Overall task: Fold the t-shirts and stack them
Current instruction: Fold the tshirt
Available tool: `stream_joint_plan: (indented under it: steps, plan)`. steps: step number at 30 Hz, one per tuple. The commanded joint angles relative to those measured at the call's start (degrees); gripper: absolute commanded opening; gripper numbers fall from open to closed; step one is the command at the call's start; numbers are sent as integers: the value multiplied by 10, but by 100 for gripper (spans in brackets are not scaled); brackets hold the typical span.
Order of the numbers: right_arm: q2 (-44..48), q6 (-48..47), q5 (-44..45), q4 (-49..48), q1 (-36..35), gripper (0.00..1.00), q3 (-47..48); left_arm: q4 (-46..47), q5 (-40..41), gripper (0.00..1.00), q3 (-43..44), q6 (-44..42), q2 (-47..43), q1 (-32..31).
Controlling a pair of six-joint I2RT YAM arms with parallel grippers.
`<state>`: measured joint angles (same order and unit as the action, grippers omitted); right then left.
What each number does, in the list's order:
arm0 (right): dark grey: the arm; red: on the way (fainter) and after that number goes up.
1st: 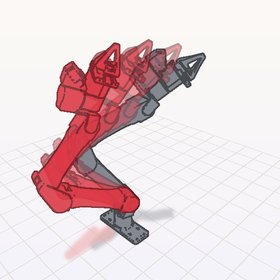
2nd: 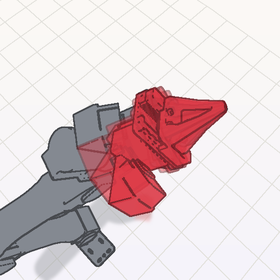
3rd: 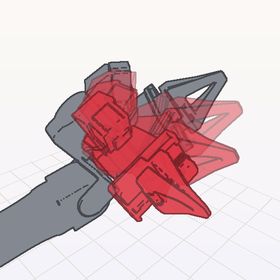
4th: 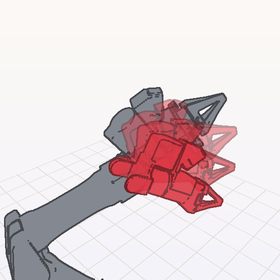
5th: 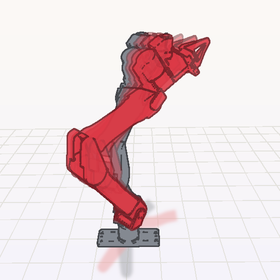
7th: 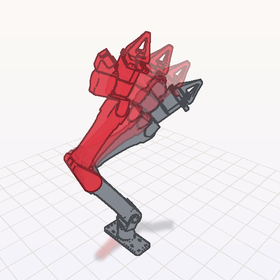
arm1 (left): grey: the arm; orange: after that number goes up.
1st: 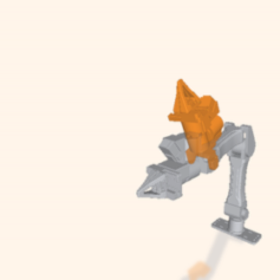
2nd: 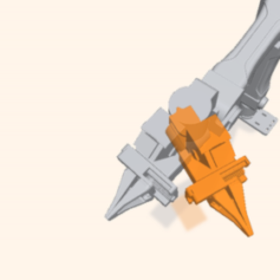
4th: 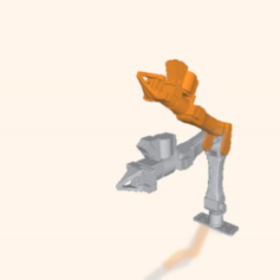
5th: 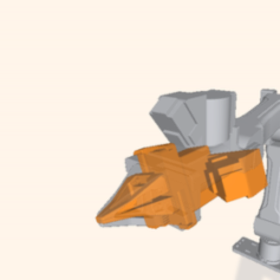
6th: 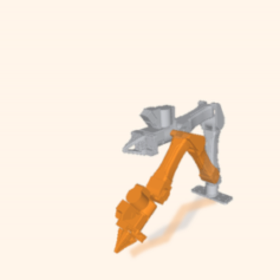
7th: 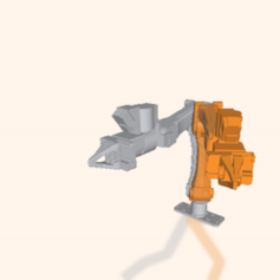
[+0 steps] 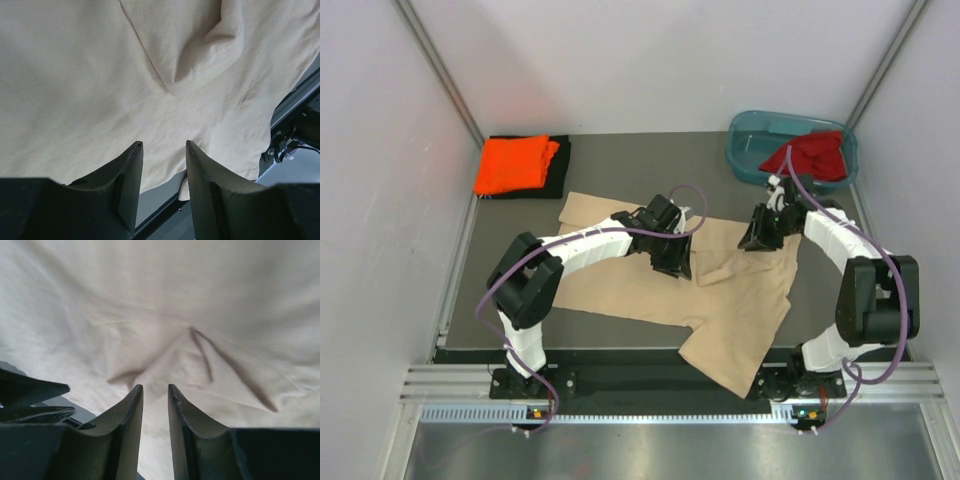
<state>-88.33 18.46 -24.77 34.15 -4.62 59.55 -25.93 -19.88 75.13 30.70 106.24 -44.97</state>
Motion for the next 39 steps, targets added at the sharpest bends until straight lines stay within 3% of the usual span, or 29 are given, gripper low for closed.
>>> stream_joint_plan:
  steps: [1,7,27,31,35,39]
  plan:
    - [-17,-37,-40,3,38,26,-21,9,-10,45,6,-6,-29,5]
    - [-60,-39,-27,-7,38,25,-13,9,-23,44,19,-4,-16,6]
    - [-97,-47,26,9,30,35,-15,29,-38,44,-3,6,-23,17]
    - [-89,-45,22,9,27,29,-12,29,-38,44,-6,4,-25,21]
    - [-79,-41,20,20,26,13,-4,31,-39,44,-10,2,-27,23]
    - [-69,-33,18,49,27,4,5,33,-43,44,-8,2,-26,25]
